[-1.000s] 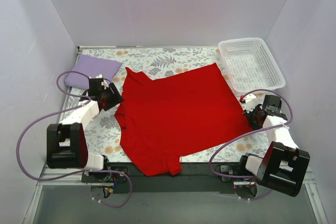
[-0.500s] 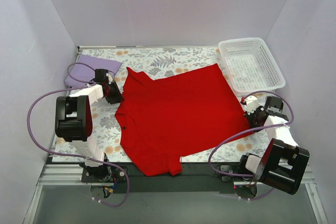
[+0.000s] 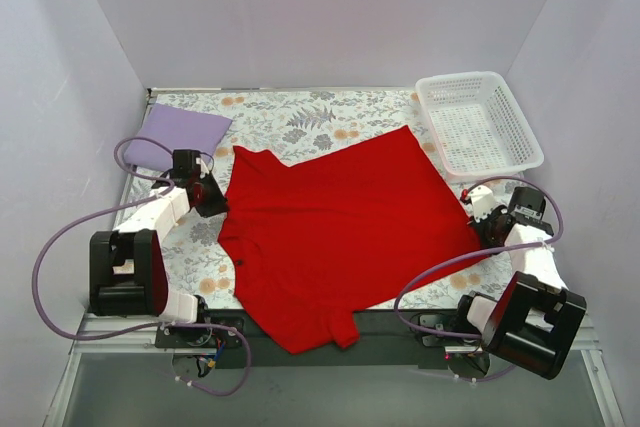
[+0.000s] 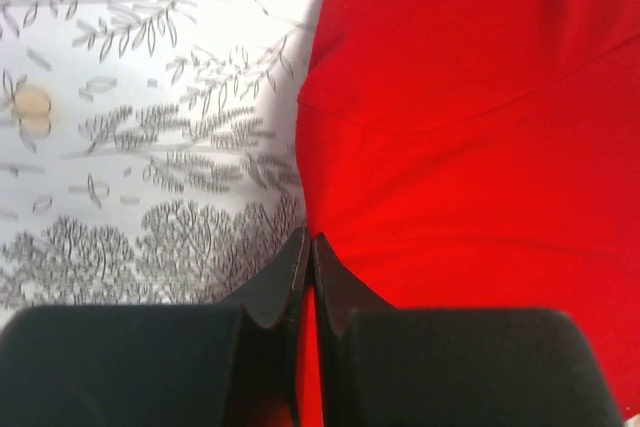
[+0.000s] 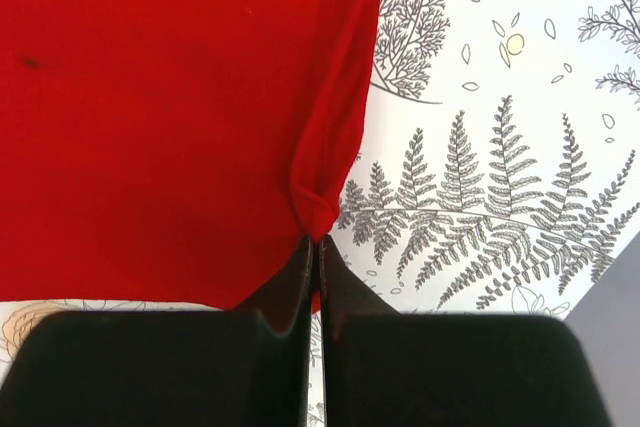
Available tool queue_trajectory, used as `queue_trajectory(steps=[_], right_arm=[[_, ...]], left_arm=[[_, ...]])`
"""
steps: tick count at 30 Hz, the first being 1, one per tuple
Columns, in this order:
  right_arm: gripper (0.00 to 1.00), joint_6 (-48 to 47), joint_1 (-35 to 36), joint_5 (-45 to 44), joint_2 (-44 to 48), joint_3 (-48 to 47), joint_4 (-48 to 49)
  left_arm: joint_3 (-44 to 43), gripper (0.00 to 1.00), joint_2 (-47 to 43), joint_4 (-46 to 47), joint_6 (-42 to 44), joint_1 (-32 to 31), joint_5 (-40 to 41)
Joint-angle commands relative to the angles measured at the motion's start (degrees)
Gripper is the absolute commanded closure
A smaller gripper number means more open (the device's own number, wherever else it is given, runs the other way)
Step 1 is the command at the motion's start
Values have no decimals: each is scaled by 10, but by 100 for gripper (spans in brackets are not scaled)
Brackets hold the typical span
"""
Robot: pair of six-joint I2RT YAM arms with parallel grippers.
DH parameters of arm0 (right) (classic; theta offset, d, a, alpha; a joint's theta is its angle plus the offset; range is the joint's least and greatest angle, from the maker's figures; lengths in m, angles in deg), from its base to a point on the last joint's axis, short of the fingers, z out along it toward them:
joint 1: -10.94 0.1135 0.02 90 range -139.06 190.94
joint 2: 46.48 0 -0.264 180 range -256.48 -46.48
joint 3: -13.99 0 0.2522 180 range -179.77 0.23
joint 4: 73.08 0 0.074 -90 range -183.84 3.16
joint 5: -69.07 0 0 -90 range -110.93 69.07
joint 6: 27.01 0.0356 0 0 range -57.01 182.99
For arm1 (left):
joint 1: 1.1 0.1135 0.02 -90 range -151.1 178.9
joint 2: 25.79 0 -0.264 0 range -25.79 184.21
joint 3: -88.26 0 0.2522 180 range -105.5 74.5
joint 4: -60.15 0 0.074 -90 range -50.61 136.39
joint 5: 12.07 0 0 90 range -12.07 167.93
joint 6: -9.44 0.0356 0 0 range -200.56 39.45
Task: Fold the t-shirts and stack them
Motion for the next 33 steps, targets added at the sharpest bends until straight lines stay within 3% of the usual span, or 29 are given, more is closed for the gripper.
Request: queue_trajectory(steps=[1,6,7,8,11,14,18,21,27,33], right_arm=[[99,-39,-6,-3,25,9,-30],[99,-55,-7,-7,50,7,-42],[94,-58,-7,-3,52,-4,-49],[78,-58,-7,2,54,-11,-53],[52,-51,-7,41,60,-54,-79],[41,-54,-2,103,39,-110,-126],[35,-82,21,207,0,-175,-205],[34,-83,101,290,-34,-221,-243],[34,-16,253,348,-133,-350,-218],[36,85,284,354,-316,-540,-184]], left_arm=[[26,100,-44,-21,-19,-1,-9],[52,100,-94,-35,-38,-1,-17],[53,91,-108,-35,-42,-1,-16],[51,83,-137,-37,-45,-1,-14],[37,56,-178,-31,-48,-1,-6],[-14,49,-159,-9,-30,0,2],[-80,48,-57,55,2,-1,-20],[-146,50,44,74,34,-1,-29],[-220,52,158,97,98,0,-21],[-255,53,231,117,121,0,-27]])
